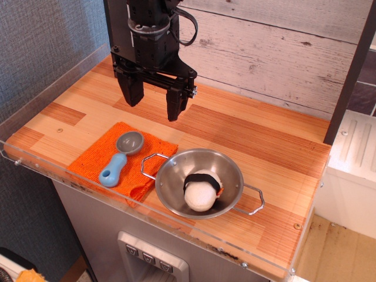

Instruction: Move the dough to the centre right behind the bowl.

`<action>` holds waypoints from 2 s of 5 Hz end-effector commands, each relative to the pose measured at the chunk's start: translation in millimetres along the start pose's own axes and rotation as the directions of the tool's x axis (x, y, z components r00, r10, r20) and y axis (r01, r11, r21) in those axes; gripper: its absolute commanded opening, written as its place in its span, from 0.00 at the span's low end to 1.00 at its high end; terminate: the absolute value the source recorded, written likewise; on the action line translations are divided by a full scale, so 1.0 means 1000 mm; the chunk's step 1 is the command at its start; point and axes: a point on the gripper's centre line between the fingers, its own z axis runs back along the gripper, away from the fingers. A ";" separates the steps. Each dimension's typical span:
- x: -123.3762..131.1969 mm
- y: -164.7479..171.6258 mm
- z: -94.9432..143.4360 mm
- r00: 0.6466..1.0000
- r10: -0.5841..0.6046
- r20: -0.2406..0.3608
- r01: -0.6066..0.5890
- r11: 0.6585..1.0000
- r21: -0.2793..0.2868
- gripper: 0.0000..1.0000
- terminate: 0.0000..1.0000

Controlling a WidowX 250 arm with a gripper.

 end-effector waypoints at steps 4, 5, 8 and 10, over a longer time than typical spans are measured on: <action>-0.016 -0.101 -0.003 0.990 -0.137 0.029 0.140 0.973 -0.182 1.00 0.00; -0.027 -0.101 -0.016 0.988 -0.151 -0.019 0.146 0.974 -0.171 1.00 0.00; -0.053 -0.091 -0.053 0.977 -0.148 -0.152 0.129 0.983 -0.130 1.00 0.00; -0.037 -0.094 -0.029 0.983 -0.167 -0.078 0.155 0.979 -0.132 0.00 0.00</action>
